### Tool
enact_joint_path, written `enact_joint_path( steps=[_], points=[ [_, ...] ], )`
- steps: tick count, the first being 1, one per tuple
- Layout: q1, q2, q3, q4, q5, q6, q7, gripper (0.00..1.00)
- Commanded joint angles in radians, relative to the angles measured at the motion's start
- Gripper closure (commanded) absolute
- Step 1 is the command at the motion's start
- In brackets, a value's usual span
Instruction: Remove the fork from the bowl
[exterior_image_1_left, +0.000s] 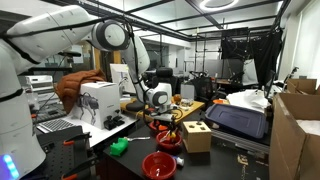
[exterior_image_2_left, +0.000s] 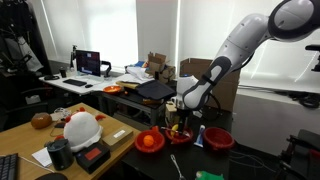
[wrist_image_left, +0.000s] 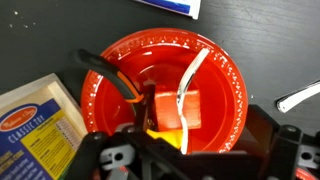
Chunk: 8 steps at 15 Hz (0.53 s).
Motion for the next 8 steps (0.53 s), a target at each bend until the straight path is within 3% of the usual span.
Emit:
enact_joint_path(
  steps=[1, 3, 4, 5, 7, 8],
  points=[
    [0.006, 0.024, -0.010, 0.032, -0.001, 0.004, 0.031, 0.00],
    [0.013, 0.035, -0.018, 0.039, -0.004, 0.006, 0.046, 0.00],
    [0.017, 0.041, -0.024, 0.045, -0.006, 0.007, 0.053, 0.06],
    [0.015, 0.047, -0.023, 0.054, -0.004, 0.001, 0.054, 0.28],
    [0.012, 0.056, -0.022, 0.066, 0.002, -0.010, 0.065, 0.32],
    [0.012, 0.060, -0.023, 0.071, 0.002, -0.009, 0.068, 0.40]
  ],
)
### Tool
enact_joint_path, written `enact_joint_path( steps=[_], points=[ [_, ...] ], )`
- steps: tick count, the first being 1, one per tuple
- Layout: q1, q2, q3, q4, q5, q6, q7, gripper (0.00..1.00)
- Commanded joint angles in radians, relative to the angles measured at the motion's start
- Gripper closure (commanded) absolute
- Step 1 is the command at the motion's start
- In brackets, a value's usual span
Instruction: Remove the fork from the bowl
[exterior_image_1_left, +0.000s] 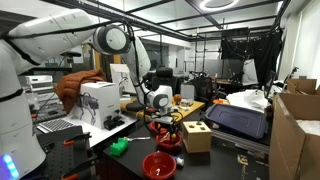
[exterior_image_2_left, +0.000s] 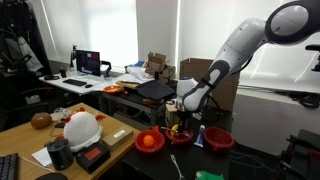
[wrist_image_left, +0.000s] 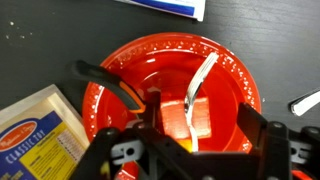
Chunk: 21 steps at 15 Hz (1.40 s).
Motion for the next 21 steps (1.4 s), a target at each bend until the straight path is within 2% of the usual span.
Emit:
enact_joint_path(
  steps=[1, 8, 15, 21],
  points=[
    [0.011, 0.022, -0.014, 0.040, 0.002, -0.009, 0.033, 0.47],
    [0.021, -0.004, -0.028, 0.039, 0.003, -0.024, 0.077, 0.99],
    [0.030, -0.105, -0.060, -0.057, -0.017, -0.052, 0.081, 0.98],
    [0.006, -0.221, -0.037, -0.189, -0.041, -0.107, -0.004, 0.98]
  ],
)
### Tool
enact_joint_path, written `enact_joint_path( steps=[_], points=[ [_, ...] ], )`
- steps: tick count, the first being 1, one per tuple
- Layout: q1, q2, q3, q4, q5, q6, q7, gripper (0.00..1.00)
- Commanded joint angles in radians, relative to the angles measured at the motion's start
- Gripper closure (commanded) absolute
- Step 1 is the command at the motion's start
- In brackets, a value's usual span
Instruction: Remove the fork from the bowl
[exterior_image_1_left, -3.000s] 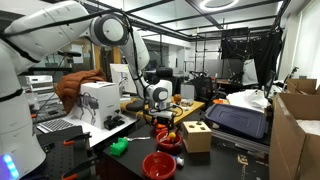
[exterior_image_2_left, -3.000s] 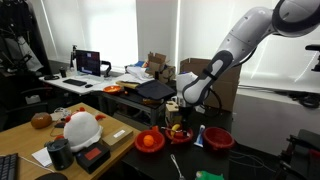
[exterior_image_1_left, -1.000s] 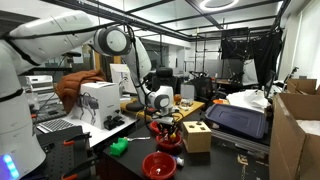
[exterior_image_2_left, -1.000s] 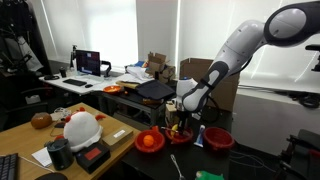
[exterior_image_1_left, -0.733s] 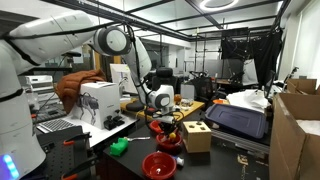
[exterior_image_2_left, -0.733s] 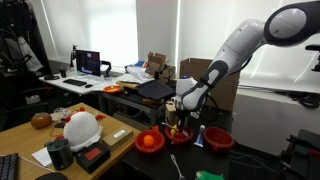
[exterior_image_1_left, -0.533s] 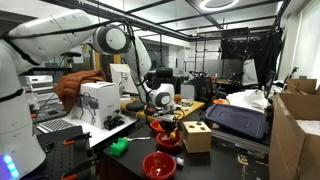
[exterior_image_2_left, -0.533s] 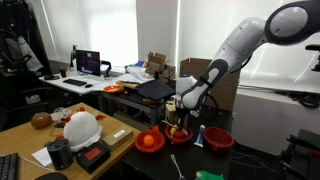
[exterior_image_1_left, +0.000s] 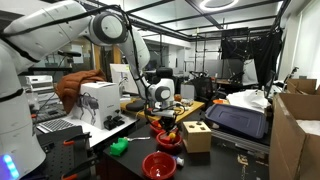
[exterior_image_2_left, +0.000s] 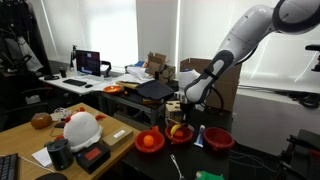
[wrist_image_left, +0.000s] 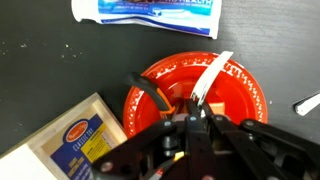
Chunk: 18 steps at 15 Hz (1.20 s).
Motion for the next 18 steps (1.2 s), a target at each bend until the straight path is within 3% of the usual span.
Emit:
enact_joint_path(
  steps=[1, 9, 18],
  points=[
    [-0.014, -0.133, 0.017, -0.149, -0.033, -0.050, -0.062, 0.98],
    [-0.049, -0.285, 0.072, -0.332, -0.077, -0.163, -0.271, 0.98],
    [-0.059, -0.293, 0.161, -0.413, -0.045, -0.155, -0.437, 0.98]
  ],
)
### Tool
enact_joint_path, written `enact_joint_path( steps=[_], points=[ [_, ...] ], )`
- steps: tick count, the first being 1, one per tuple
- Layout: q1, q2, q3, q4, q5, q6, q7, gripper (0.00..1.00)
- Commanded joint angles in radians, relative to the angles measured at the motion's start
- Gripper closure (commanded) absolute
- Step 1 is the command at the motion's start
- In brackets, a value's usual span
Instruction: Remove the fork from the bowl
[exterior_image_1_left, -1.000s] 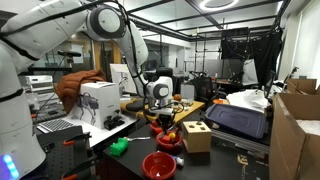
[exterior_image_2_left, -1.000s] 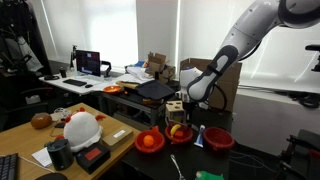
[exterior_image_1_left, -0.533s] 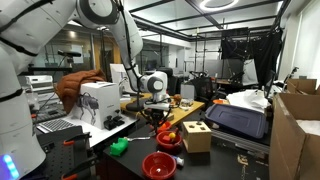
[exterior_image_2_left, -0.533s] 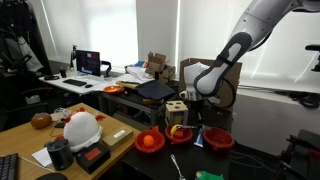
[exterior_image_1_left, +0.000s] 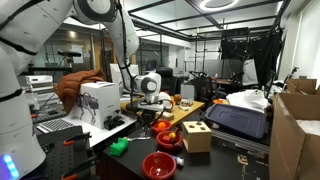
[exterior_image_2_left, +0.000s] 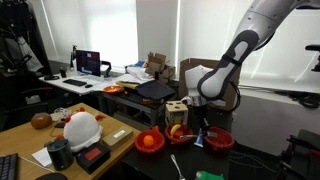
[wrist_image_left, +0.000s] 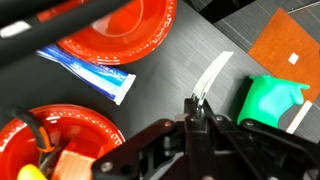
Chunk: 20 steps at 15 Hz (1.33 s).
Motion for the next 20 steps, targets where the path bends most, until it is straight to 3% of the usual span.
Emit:
enact_joint_path(
  steps=[1, 8, 16, 20],
  points=[
    [-0.003, -0.030, 0.046, -0.057, 0.013, 0.002, -0.058, 0.98],
    [0.029, 0.028, 0.051, -0.029, -0.001, 0.041, -0.044, 0.98],
    [0.033, 0.155, -0.014, 0.100, 0.000, 0.169, 0.025, 0.98],
    [0.032, 0.218, -0.032, 0.146, 0.007, 0.156, 0.093, 0.98]
  ],
)
